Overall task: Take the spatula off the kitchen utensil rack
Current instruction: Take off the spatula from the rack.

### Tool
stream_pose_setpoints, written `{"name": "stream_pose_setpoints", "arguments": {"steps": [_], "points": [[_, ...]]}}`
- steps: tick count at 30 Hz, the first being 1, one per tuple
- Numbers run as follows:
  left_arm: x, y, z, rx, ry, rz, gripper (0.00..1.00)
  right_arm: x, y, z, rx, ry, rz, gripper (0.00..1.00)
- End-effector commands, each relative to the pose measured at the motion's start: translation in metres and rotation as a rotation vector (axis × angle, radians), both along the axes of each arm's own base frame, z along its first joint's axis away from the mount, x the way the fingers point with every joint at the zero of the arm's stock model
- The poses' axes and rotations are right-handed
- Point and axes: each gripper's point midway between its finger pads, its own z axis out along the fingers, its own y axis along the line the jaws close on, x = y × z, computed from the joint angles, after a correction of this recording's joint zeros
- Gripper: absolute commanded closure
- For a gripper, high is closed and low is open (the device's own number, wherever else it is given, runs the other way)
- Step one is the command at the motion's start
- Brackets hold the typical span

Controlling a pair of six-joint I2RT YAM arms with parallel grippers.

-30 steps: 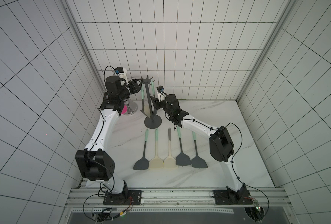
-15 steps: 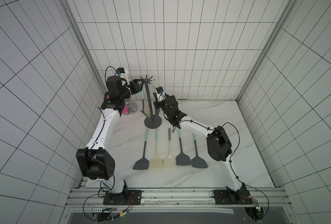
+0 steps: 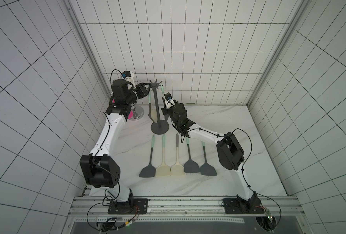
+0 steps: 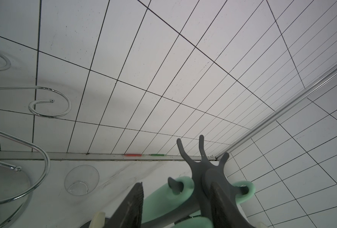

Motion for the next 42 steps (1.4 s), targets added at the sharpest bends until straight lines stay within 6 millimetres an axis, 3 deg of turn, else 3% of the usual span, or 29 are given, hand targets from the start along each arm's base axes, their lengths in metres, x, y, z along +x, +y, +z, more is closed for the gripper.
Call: {"name": "stream_pose_setpoints", "arguments": {"steps": [1, 13, 19, 28, 30, 34, 38, 42], "points": [[0.001, 0.003, -0.003, -0.005, 0.015, 0.019, 0.49, -0.026, -0.022, 0.088, 0.183, -0.120, -0.004, 1.00], [-0.002, 0.005, -0.005, -0.016, 0.038, 0.044, 0.50, -0.043, -0.049, 0.100, 0.266, -0.088, -0.033, 1.00], [-0.006, 0.010, -0.008, -0.008, 0.050, 0.075, 0.51, -0.043, -0.047, 0.099, 0.306, -0.078, -0.013, 1.00], [-0.010, 0.014, -0.009, -0.001, 0.054, 0.094, 0.51, -0.032, -0.054, 0.126, 0.535, -0.116, 0.065, 1.00], [-0.009, 0.016, -0.011, 0.001, 0.059, 0.099, 0.51, -0.031, -0.046, 0.129, 0.542, -0.113, 0.129, 1.00], [-0.008, 0.020, -0.016, 0.001, 0.068, 0.102, 0.51, -0.033, -0.030, 0.111, 0.471, -0.093, 0.196, 1.00], [-0.008, 0.016, -0.014, -0.006, 0.060, 0.081, 0.51, -0.028, -0.039, 0.087, 0.458, -0.055, 0.139, 1.00], [-0.013, 0.008, 0.002, -0.011, 0.014, 0.027, 0.49, -0.027, -0.053, 0.070, 0.383, -0.007, 0.087, 1.00]]}}
